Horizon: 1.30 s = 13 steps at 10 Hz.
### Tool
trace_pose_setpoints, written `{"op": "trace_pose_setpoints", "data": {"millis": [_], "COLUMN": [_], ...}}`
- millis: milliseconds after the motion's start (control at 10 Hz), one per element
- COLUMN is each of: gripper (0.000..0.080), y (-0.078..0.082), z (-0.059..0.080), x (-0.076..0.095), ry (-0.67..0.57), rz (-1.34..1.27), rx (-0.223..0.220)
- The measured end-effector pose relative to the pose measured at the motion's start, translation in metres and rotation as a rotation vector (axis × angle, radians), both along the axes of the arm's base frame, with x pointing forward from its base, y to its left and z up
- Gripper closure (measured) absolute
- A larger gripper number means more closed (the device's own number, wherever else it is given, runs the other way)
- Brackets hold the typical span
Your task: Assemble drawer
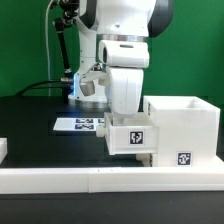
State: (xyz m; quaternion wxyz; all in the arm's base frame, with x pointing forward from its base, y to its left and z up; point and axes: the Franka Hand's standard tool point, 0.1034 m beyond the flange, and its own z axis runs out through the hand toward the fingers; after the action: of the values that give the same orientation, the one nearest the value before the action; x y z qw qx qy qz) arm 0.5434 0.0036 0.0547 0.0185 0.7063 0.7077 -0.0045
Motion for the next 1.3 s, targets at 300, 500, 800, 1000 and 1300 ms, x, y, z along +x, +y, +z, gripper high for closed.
{"op": "trace_pose_setpoints", "data": {"millis": [300,500,800,1000,1300], "gripper": [0.0755,0.0755,0.0746,0.054,0.0218], "y": [0.0081,0.0109,0.0097,0.009,0.0091], "z": [0.0,-0.0001,0.0,-0.001,-0.0007], "x": [-0.0002,-0.0002,0.0005,0.0,0.0001], "ry": [-0.002,-0.005,-0.01,-0.008,-0.007], "rz": [-0.002,0.001,-0.002,-0.004,-0.004], "rx": [0.001,0.002,0.003,0.004,0.003]}}
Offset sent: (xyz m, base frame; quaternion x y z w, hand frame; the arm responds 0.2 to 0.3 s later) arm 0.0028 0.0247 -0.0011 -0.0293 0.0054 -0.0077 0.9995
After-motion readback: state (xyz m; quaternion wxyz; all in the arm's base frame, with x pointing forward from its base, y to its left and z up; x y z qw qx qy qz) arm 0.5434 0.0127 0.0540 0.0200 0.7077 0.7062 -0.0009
